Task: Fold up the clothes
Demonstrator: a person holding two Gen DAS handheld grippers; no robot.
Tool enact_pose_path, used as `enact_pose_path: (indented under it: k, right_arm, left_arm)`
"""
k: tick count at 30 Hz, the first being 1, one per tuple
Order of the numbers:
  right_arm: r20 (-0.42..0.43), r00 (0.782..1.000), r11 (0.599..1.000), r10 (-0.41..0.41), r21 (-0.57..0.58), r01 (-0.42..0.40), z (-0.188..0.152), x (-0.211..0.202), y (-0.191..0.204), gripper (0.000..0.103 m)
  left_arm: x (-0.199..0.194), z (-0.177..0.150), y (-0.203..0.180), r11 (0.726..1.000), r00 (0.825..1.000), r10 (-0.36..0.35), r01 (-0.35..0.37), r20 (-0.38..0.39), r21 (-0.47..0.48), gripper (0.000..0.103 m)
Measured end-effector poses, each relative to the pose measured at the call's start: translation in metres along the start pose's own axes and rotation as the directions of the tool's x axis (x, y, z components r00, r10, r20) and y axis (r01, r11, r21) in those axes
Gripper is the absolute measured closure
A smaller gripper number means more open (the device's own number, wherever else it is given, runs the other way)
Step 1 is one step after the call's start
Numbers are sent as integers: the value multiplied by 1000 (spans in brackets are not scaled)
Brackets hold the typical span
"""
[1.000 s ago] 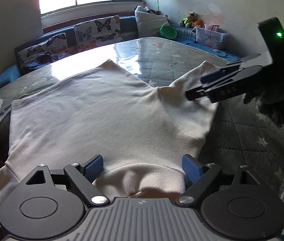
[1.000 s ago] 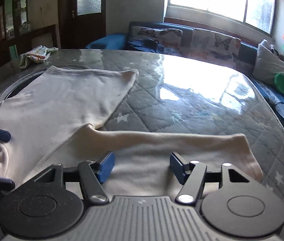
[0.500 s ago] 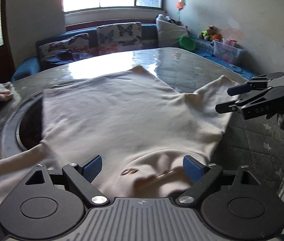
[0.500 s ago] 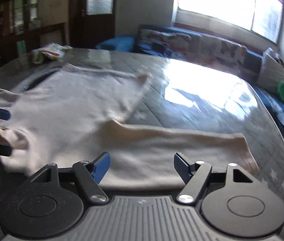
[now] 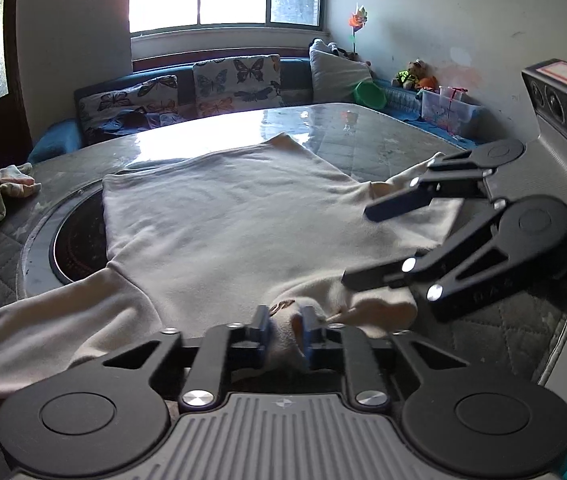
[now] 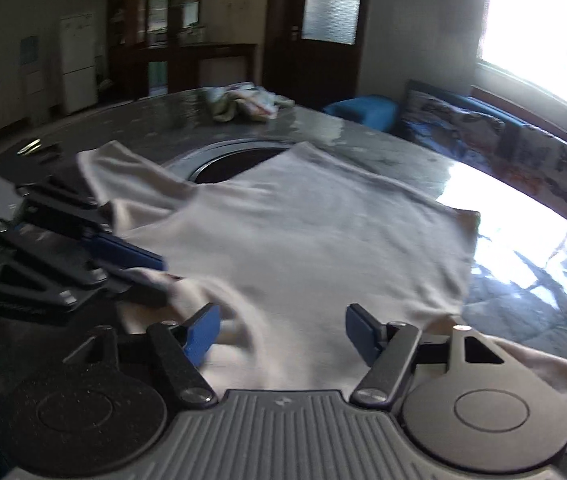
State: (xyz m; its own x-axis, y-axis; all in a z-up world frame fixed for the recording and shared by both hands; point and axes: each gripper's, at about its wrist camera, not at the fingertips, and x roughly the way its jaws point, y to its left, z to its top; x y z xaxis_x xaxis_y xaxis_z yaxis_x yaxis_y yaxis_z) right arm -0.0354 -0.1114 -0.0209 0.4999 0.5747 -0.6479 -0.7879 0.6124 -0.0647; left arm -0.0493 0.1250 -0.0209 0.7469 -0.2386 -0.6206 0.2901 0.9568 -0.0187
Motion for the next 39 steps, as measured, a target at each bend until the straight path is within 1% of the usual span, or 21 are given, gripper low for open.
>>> enact_pose_path:
  k: [1, 2, 3, 9, 11, 12, 13, 15, 16, 18, 20, 22, 23, 25, 26, 30, 32, 34, 37, 39]
  right_arm:
    - [-13, 1000, 1000, 6, -8, -6, -2, 2, 3, 48]
    - [-25, 1000, 1000, 12, -15, -13, -3, 3, 7, 53]
    - [-38, 999, 1000, 18, -23, -19, -5, 5, 10, 55]
    - [-28, 998, 997, 47, -64, -49, -3, -7, 22, 57]
    - [-46, 997, 995, 56, -79, -60, -4, -4, 27, 71]
    - [-52, 998, 995, 47, -83, -51, -5, -4, 28, 81]
    - [-59, 998, 995, 37, -86, -42, -6, -3, 29, 88]
    - [-57, 998, 997, 36, -62, -39, -7, -7, 24, 97]
    - [-47, 998, 998, 34, -58, -36, -7, -11, 24, 99]
    - [-29, 999, 998, 34, -53, -36, -7, -18, 22, 100]
    - [-28, 999, 998, 38, -48, -39, -8, -23, 20, 100]
    - [-48, 998, 998, 48, -48, -50, -11, -24, 20, 100]
    - [-65, 996, 997, 54, -52, -57, -14, -22, 20, 100]
    - [-81, 995, 996, 61, -61, -66, -16, -20, 21, 100]
    - [-91, 993, 994, 78, -66, -84, -15, -20, 21, 100]
    - [-67, 992, 992, 110, -59, -114, -6, -29, 18, 95]
    - [-39, 995, 994, 95, -48, -97, -1, -33, 13, 95]
    - [-17, 997, 997, 73, -29, -74, 3, -34, 8, 94]
    - [-27, 998, 998, 65, 8, -65, 0, -24, 3, 93]
    - [-54, 996, 998, 68, 12, -67, -5, -16, 3, 93]
  left_arm:
    - [-2, 0, 1, 1000, 1000, 6, -6, 7, -2, 92]
    - [-3, -1, 2, 1000, 1000, 9, -9, 13, -6, 93]
    - [-4, -1, 3, 1000, 1000, 10, -10, 17, -11, 93]
    - [-7, 2, 4, 1000, 999, 16, -15, 44, -27, 93]
    - [-8, 3, 5, 999, 998, 13, -11, 55, -37, 94]
    - [-9, 3, 6, 999, 998, 12, -9, 61, -41, 94]
    - [-10, 3, 7, 999, 998, 11, -8, 65, -46, 94]
    - [-11, 2, 8, 999, 998, 9, -5, 67, -48, 94]
    - [-11, 1, 9, 999, 998, 6, -3, 65, -47, 94]
    - [-11, -2, 10, 999, 998, -1, 3, 57, -44, 94]
    - [-10, -3, 11, 999, 999, -12, 14, 47, -34, 94]
    - [-11, -2, 11, 1000, 999, -18, 19, 42, -20, 93]
    - [-11, -2, 11, 1000, 999, -22, 22, 39, -13, 91]
    - [-12, -1, 10, 1000, 999, -28, 28, 34, 0, 90]
    - [-12, -1, 10, 999, 999, -31, 31, 31, 7, 89]
    - [-13, 1, 10, 998, 999, -43, 43, 20, 35, 87]
    - [-14, 4, 11, 998, 999, -48, 47, 23, 41, 83]
    - [-14, 12, 14, 999, 998, -47, 46, 39, 26, 82]
    - [-4, 19, 14, 999, 998, -47, 46, 36, 6, 82]
    - [6, 20, 12, 999, 999, -48, 48, 21, -10, 82]
